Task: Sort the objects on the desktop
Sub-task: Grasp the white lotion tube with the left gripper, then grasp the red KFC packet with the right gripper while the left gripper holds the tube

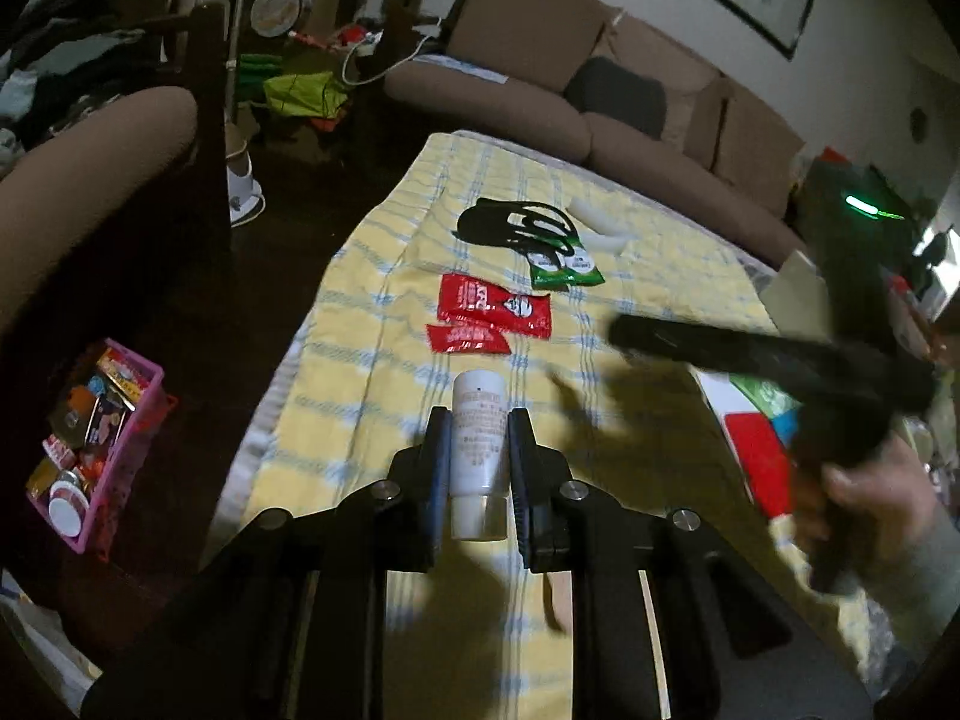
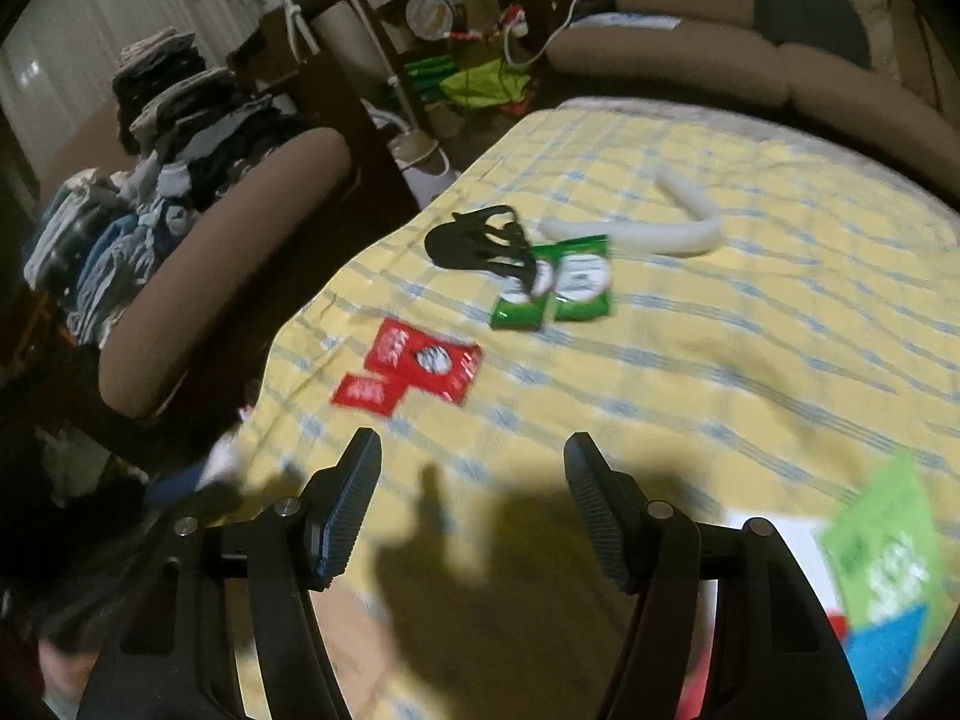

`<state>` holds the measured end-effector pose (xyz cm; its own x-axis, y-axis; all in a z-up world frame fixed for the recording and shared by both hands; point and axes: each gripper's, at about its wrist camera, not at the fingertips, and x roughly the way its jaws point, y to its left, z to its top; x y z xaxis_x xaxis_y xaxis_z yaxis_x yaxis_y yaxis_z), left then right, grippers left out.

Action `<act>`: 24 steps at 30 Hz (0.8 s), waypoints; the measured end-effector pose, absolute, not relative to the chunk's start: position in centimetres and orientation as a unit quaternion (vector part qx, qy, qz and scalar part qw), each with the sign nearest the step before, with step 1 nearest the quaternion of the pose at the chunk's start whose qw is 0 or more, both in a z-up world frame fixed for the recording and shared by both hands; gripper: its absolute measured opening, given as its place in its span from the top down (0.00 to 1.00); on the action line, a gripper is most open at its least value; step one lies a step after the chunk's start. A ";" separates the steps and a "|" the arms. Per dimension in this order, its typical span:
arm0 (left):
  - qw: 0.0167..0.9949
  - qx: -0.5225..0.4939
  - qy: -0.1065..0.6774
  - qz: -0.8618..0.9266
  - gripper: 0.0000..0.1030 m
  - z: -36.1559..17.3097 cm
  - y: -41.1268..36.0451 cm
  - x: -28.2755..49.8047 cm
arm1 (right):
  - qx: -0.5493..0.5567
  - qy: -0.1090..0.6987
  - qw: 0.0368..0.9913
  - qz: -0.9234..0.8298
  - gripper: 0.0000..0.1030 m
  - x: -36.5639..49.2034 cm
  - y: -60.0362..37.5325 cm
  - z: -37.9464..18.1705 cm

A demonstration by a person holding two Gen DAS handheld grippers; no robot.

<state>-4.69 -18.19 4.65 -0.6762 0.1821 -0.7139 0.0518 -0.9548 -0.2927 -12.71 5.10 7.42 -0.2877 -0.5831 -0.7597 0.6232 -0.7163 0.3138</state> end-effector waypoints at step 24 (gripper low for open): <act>0.029 -0.400 -0.174 0.900 0.84 4.5 -18.3 -1.5 | 0.489 0.048 0.278 -0.826 0.29 -14.2 -1.5 5.8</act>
<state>-1.52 -18.30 4.47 -0.6786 0.1913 -0.7091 0.0865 -0.9380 -0.3358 -14.21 -1.48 5.81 -0.3682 -0.4111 -0.8339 0.5058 -0.8412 0.1913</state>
